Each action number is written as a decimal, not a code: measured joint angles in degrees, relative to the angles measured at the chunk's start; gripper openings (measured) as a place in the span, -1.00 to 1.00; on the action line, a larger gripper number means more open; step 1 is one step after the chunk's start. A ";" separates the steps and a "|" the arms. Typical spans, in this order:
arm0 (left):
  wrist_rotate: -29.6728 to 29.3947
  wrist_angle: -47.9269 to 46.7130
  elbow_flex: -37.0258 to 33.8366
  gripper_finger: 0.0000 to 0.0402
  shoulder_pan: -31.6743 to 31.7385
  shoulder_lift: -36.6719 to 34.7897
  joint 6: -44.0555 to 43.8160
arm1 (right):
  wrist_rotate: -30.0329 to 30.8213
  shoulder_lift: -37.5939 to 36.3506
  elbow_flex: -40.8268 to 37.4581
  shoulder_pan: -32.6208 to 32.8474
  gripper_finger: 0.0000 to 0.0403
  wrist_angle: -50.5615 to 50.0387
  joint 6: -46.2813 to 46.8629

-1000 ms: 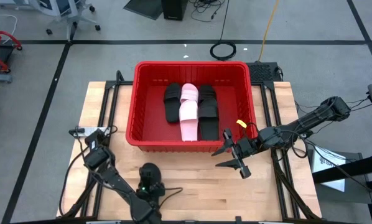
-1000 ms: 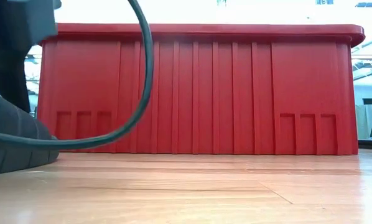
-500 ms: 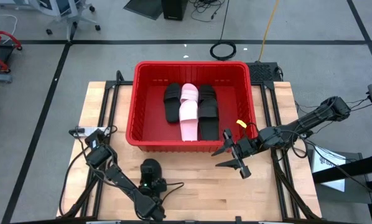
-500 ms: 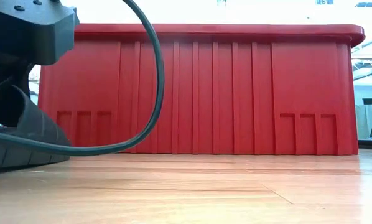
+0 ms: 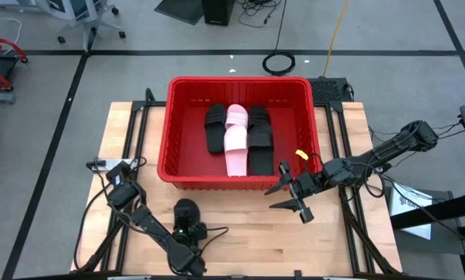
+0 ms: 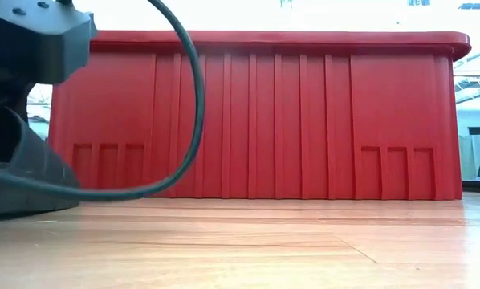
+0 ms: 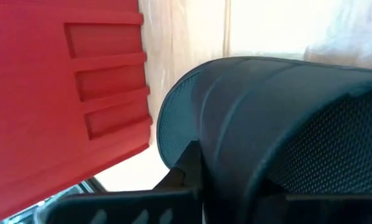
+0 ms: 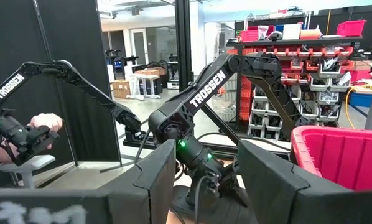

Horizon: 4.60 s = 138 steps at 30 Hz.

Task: Pick and place slides into bin
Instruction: Put the black slide into the red bin

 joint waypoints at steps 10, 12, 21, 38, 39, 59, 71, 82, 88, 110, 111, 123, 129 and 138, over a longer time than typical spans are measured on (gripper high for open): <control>0.05 0.11 2.63 -0.95 -0.86 -2.56 -0.69 | 0.01 0.02 0.00 0.00 -0.18 -0.02 -1.48; -0.34 0.02 3.12 -0.96 -1.20 -3.61 -1.12 | 0.00 0.02 0.00 0.00 -0.18 0.00 -1.48; -10.86 -0.04 3.17 -0.95 -4.31 -12.17 -6.06 | 0.01 0.02 0.00 0.00 -0.18 0.00 -1.91; -34.24 2.13 3.17 -0.96 -5.32 -29.59 -0.29 | 0.00 0.02 0.00 0.00 -0.18 -0.14 -3.88; -34.49 2.13 3.17 -0.94 -5.06 -30.63 0.54 | 0.01 0.02 0.00 0.00 -0.18 -0.13 -4.25; -45.01 10.17 3.19 -0.84 11.20 -44.75 36.26 | 29.20 0.02 0.00 -4.05 -0.18 0.68 -19.80; -42.59 14.96 2.10 -0.79 27.94 -44.82 47.52 | 39.21 0.01 0.00 -15.41 -0.18 -1.04 -25.74; -27.49 23.17 1.86 -0.79 43.96 -43.26 60.32 | 38.79 0.00 0.00 -25.51 -0.18 -2.33 -28.08; -17.82 30.15 1.86 -0.79 49.45 -38.56 67.85 | 32.68 0.00 0.00 -30.03 -0.18 -5.90 -27.44; -12.95 49.15 -13.45 -0.79 55.98 -28.58 70.82 | 25.67 0.00 0.00 -38.41 -0.18 -12.60 -25.77; -13.05 51.52 -15.53 -0.79 55.97 -29.33 71.75 | 24.24 0.00 0.00 -38.70 -0.18 -12.59 -25.16; -19.01 56.68 -28.12 -0.79 53.88 -32.24 68.26 | 19.30 0.00 0.00 -40.63 -0.18 -13.03 -22.02; -17.68 57.29 -29.49 -0.79 52.36 -32.31 63.42 | 19.28 0.00 0.00 -40.63 -0.18 -12.94 -22.00; -16.52 65.76 -34.31 -0.79 52.51 -32.31 65.57 | 19.27 0.00 0.00 -40.63 -0.18 -12.92 -22.00</control>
